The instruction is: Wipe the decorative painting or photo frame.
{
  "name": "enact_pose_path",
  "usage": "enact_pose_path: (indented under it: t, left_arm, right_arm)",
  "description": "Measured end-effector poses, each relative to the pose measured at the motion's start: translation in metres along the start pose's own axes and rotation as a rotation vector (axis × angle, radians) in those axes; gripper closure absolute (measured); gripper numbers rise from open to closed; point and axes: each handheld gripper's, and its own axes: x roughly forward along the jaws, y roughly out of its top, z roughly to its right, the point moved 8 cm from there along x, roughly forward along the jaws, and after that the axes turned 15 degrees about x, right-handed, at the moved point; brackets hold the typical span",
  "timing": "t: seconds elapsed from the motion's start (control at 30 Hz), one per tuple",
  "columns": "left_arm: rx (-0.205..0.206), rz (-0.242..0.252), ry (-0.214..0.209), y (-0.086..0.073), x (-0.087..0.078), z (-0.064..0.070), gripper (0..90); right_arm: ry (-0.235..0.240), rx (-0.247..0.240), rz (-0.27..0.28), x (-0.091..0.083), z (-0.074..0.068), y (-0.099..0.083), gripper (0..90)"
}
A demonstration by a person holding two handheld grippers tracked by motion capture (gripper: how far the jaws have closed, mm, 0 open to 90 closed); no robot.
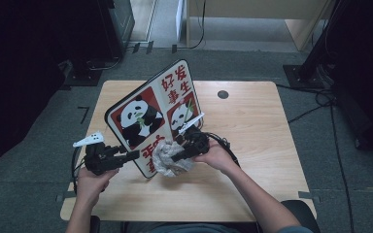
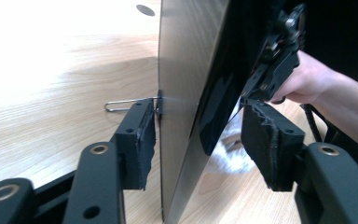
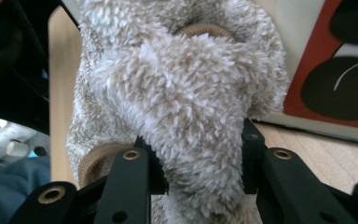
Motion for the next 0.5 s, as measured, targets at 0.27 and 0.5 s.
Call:
enact_pose_path:
  t: [0.27,0.5]
  left_arm:
    - [0.004,0.016,0.01,-0.005,-0.017,-0.002,56.6]
    - [0.002,0.023,0.012,-0.009,-0.028,0.001,64.3]
  right_arm:
    - [0.006,-0.037,0.06,-0.029,-0.02,0.026,66.0]
    - [0.012,-0.075,0.091,-0.049,-0.046,0.053,65.8]
